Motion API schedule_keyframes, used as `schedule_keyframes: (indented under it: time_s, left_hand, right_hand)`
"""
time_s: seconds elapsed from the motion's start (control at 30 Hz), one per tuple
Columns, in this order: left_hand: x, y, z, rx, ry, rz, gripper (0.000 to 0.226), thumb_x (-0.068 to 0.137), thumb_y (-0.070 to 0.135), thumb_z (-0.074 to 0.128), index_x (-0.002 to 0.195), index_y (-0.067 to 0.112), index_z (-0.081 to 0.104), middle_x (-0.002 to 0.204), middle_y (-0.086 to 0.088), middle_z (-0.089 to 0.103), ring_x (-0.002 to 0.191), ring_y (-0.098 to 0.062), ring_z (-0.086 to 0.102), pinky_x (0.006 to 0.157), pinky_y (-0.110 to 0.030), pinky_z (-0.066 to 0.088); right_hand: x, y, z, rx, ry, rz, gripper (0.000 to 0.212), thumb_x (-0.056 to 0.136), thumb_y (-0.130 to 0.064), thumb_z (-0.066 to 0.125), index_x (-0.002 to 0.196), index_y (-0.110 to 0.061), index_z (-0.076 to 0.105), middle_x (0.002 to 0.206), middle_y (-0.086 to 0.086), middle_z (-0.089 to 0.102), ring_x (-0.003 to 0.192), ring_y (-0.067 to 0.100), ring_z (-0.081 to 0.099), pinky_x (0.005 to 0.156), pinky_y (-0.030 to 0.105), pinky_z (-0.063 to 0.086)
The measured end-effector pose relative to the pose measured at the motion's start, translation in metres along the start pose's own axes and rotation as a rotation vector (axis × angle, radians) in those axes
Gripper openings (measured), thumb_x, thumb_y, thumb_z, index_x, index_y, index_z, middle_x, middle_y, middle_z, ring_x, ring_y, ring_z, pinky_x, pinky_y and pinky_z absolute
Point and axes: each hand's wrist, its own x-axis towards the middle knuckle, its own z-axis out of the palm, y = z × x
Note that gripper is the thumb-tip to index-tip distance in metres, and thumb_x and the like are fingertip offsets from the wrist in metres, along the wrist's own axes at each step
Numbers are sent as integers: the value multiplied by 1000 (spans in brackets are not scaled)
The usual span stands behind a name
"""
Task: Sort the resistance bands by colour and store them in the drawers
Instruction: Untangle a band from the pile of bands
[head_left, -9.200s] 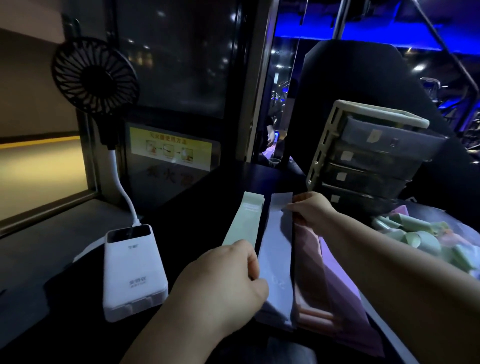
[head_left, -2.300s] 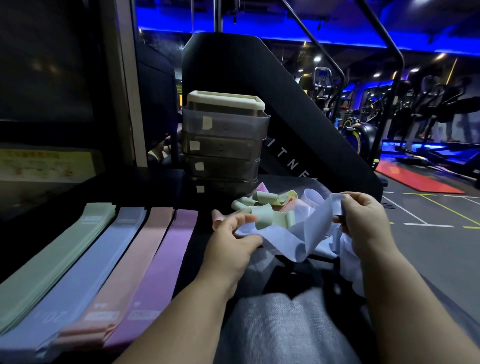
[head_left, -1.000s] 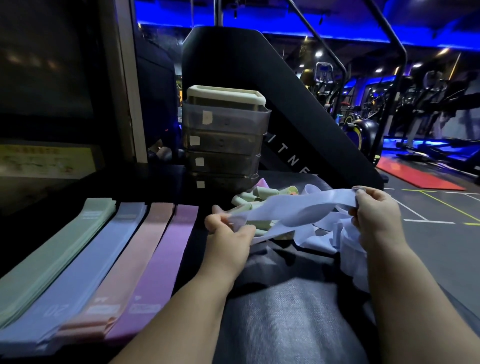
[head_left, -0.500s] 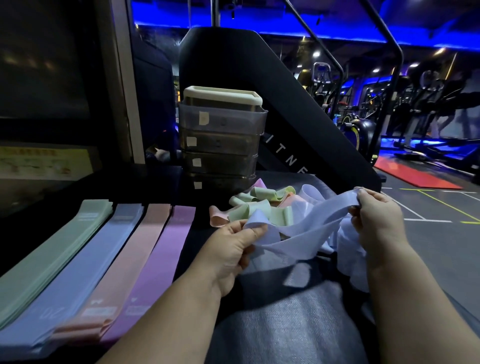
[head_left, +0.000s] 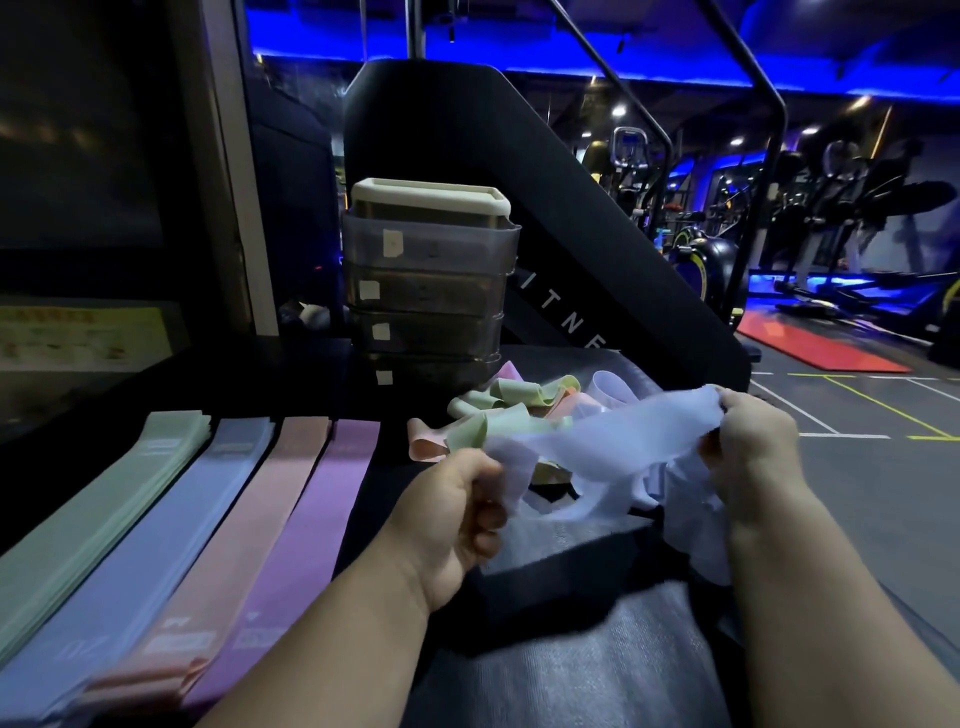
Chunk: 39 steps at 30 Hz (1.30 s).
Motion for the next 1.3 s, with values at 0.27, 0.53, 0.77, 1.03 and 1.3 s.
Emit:
schedule_keyframes:
  time_s: [0.27,0.53,0.77,1.03,1.3]
  left_hand:
    - [4,-6,-1,160,115,158,22,86,20,60,64,19,64,67,-1,58,65,-15,52,54,-22,39]
    - [0,-5,-4,627,195,206,17,87,20,62,92,4,57,84,-8,65,62,-21,57,69,-39,56]
    - [-13,8,-9,800,157,182,18,85,31,64,84,14,58,76,-2,65,58,-19,59,72,-38,58]
    - [-49,19,-43,807,194,276,17,81,37,62,94,36,52,76,7,70,71,-19,62,76,-41,54]
    - [-85,33,-79,900,269,370,39,88,33,67,117,36,41,66,9,65,66,-4,59,57,-15,39]
  right_hand:
    - [-9,-7,1,21,-18,-8,26,81,-1,42,59,-11,50,47,1,42,48,16,37,49,21,32]
    - [-12,3,0,-173,13,-323,38,73,-11,50,91,-44,46,78,-2,50,65,16,50,72,41,52]
    - [-10,6,0,-226,9,-403,25,65,-19,48,66,-37,65,64,-2,57,62,19,50,72,44,50]
    - [-37,5,8,-328,-14,-532,24,84,-10,57,80,-34,57,70,-3,60,59,18,53,71,45,52]
    - [-67,14,34,-373,-76,-658,19,93,-5,55,97,-23,51,78,4,53,55,19,48,45,9,36]
